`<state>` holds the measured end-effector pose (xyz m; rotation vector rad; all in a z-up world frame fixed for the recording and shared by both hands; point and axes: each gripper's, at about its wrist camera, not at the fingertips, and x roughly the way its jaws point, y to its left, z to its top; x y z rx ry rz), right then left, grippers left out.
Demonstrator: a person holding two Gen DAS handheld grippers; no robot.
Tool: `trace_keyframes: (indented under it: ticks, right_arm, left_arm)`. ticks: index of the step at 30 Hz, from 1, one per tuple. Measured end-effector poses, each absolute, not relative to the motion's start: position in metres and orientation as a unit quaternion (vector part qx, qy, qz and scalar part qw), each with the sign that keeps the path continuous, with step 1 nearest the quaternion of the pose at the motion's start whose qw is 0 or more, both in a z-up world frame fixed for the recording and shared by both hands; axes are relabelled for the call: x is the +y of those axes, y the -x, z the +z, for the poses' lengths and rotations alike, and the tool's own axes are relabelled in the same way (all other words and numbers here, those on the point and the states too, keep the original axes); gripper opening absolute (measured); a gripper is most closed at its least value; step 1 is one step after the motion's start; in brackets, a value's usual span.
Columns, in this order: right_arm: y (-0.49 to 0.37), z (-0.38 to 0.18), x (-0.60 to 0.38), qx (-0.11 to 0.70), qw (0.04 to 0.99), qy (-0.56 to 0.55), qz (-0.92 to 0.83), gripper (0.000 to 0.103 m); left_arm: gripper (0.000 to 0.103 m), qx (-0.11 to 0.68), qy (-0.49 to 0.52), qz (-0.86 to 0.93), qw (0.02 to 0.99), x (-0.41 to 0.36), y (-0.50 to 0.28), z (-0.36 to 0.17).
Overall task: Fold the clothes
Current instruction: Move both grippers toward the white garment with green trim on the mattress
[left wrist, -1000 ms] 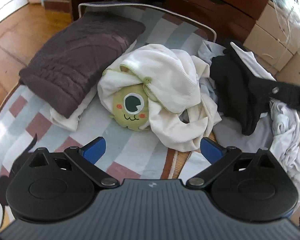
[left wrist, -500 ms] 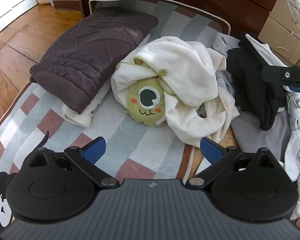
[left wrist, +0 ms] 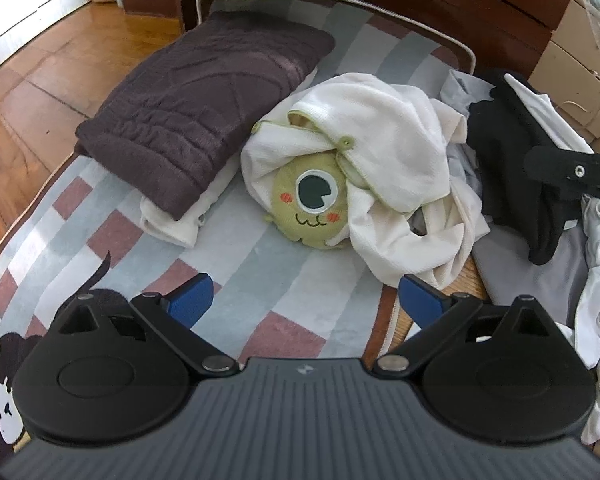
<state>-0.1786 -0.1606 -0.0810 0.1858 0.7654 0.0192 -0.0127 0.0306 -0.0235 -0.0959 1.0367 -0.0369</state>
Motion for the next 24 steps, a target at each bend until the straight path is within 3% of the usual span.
trace_keyframes:
  ticks: [24]
  right_arm:
    - [0.174, -0.108, -0.136, 0.402, 0.913, -0.066, 0.02, 0.097]
  left_arm:
    - [0.101, 0.497, 0.03, -0.022, 0.867, 0.04, 0.018, -0.022]
